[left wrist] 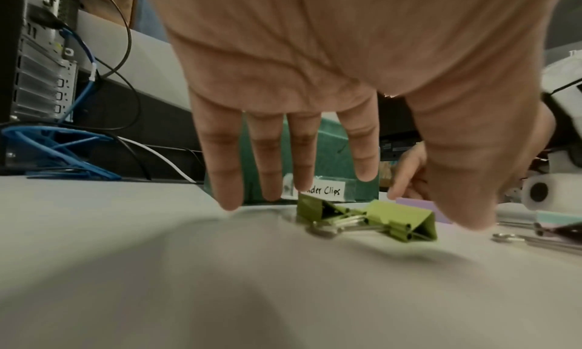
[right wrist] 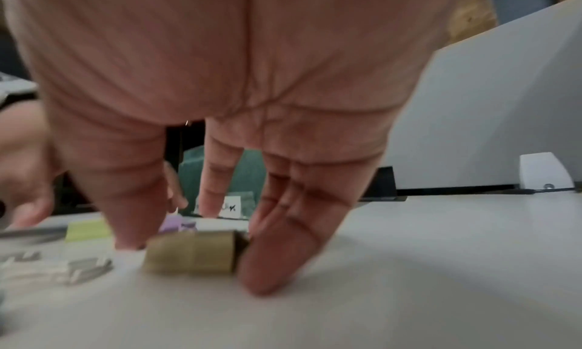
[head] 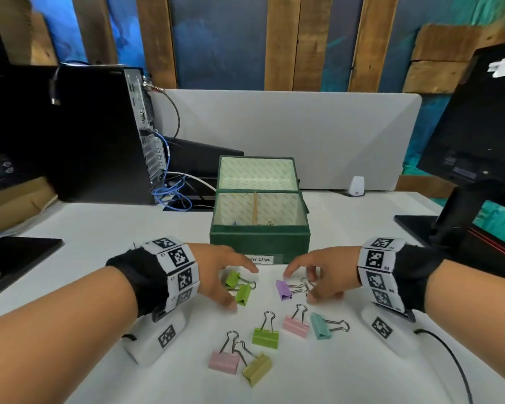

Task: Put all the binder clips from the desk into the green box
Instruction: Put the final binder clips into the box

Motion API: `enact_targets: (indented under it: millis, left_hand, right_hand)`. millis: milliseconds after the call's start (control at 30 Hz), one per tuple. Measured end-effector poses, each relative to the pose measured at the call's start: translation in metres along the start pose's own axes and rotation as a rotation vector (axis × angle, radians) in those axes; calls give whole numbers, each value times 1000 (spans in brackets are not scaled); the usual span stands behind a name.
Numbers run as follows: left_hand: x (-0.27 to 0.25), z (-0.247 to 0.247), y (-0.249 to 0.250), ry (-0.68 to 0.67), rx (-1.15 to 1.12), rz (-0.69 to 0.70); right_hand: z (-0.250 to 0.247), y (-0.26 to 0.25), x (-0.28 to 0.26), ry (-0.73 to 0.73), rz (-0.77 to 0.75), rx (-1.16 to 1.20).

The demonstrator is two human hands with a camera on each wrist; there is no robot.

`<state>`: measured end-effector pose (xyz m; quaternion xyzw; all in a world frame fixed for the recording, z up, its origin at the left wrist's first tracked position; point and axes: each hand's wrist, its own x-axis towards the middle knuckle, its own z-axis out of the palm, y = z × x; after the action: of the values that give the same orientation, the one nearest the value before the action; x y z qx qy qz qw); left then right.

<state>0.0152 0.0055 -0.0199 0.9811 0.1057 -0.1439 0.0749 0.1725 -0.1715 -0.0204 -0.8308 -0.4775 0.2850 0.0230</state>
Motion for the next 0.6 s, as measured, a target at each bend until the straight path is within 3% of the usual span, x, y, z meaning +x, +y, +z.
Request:
enact_targets:
  millis: [167,600]
  left_hand:
    - [7,5,6,-23,40,34]
    - [8,7,10,19,34,-31]
  right_hand:
    - [6,-9,5,59,-59,-283]
    - [11,-3,11,155,-132,-209]
